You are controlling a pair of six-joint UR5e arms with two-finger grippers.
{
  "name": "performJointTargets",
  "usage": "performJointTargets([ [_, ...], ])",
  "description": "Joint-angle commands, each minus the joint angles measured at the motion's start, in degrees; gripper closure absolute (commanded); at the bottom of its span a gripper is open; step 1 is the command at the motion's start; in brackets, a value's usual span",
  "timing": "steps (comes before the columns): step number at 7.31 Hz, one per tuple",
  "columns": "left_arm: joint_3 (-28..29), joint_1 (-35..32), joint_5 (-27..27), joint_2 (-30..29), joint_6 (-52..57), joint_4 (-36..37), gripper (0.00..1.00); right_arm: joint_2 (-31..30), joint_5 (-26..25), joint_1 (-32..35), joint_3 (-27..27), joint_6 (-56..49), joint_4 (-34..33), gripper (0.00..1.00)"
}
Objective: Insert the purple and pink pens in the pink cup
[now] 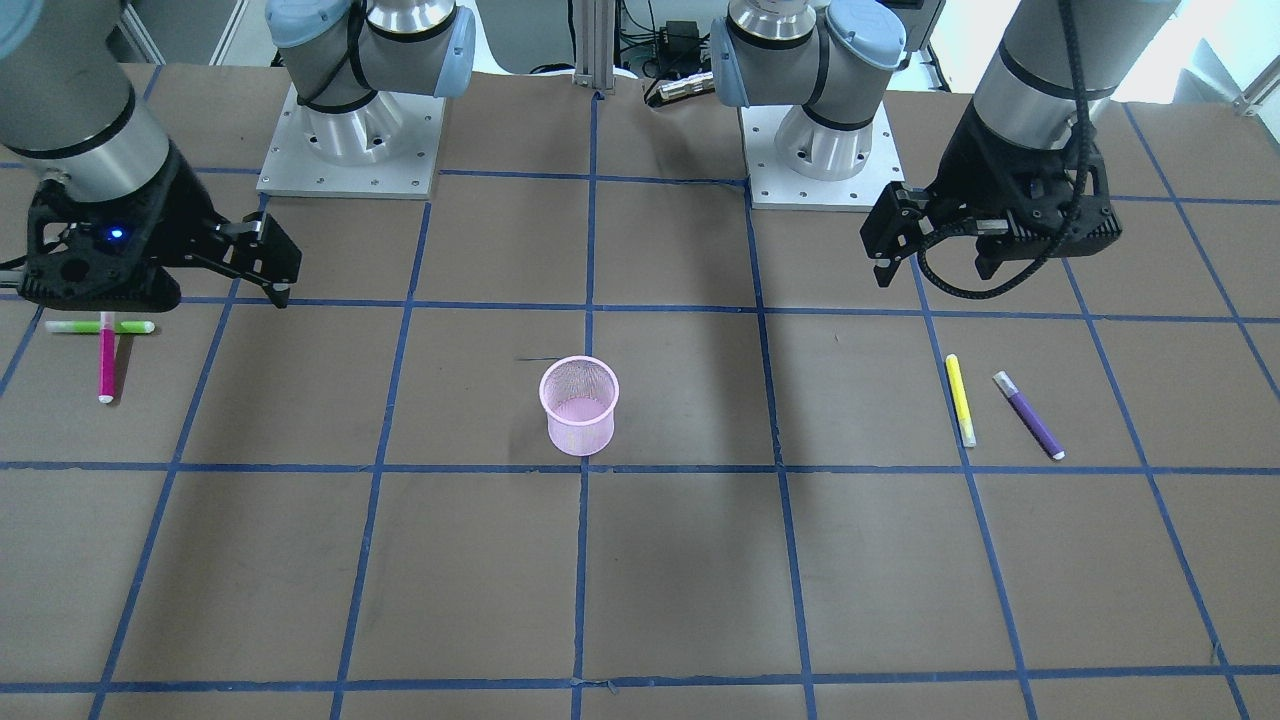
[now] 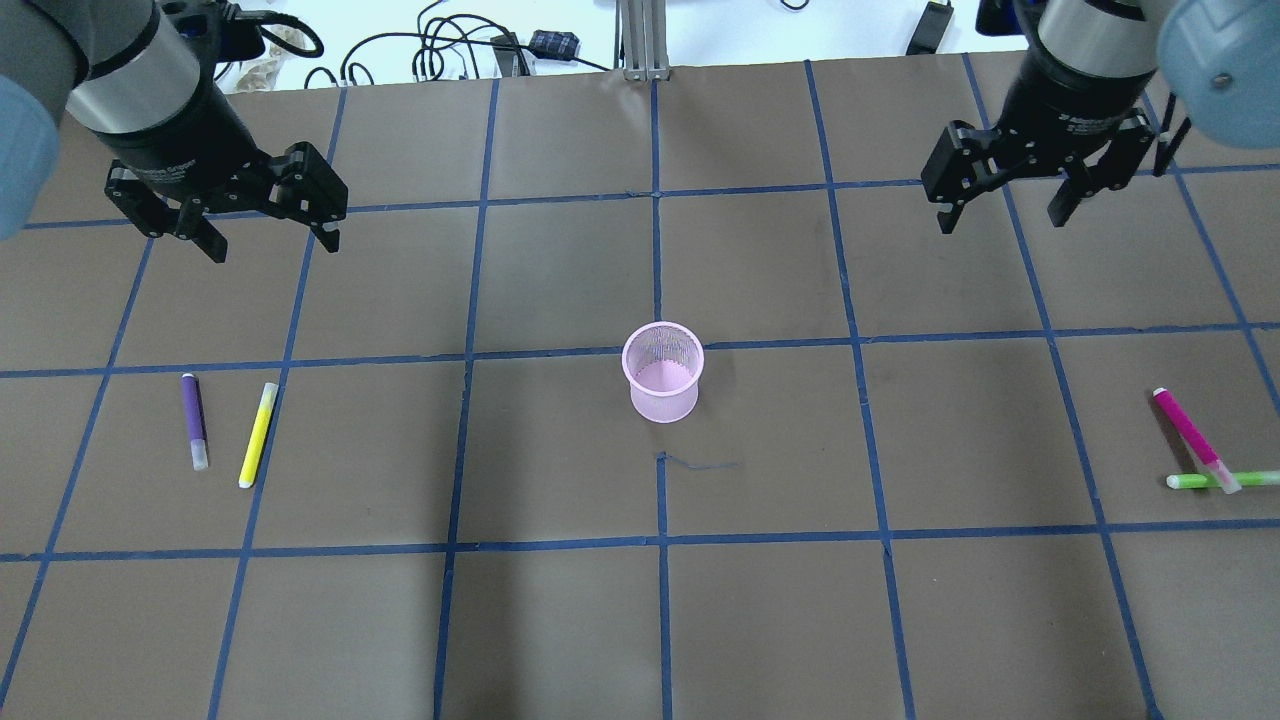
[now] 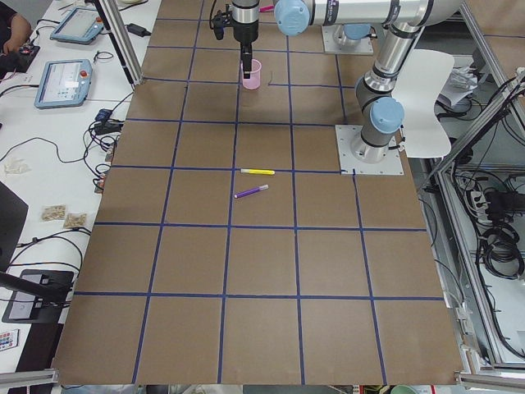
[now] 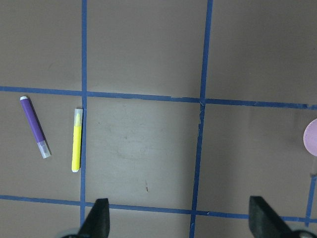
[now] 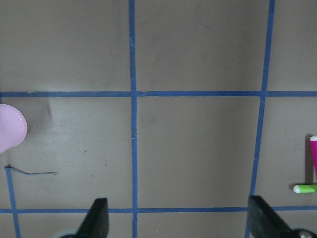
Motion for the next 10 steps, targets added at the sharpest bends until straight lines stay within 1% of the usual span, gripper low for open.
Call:
performJointTargets([
  [1,-0.31,5.65,0.03,-0.83,0.03,0.23,0.00,0.79,-0.25,-8.24,4.77,-10.36,-0.60,0.00],
  [2,-0.40,9.25,-0.06,-2.40,-0.23,0.32,0.00,1.41,-0.25,-13.16,8.80,-14.41,-1.65,0.00],
  [3,-1.01,12.60,-0.06,-3.64,-0.06,1.10,0.00,3.07,-0.51,-17.56,12.23,-24.19,-7.84,0.00],
  [4,-2.50,15.85,0.03,-5.65,-0.14,3.98,0.00,6.13,-0.60,-21.69,15.05,-28.99,-14.77,0.00],
  [5,-5.30,18.67,0.12,-7.76,0.12,10.63,0.00,8.42,-0.69,-24.69,16.47,-32.69,-18.50,0.00],
  [6,-9.41,20.52,0.03,-10.57,0.64,19.04,0.00,11.84,-1.47,-26.64,16.75,-39.86,-22.88,0.00],
  [7,-12.67,22.02,0.29,-12.94,2.12,28.70,0.00,15.18,-5.74,-27.35,16.75,-40.72,-27.10,0.00],
  [8,-13.49,24.04,1.34,-15.84,7.88,32.36,0.00,17.82,-6.40,-27.53,16.84,-40.99,-31.76,0.00],
  [9,-13.67,26.41,1.35,-18.13,9.07,33.53,0.00,18.98,-6.31,-27.71,17.36,-40.90,-31.37,0.00],
  [10,-13.76,27.30,1.35,-20.50,9.17,36.07,0.00,19.34,-6.05,-27.71,18.50,-41.16,-31.54,0.00],
])
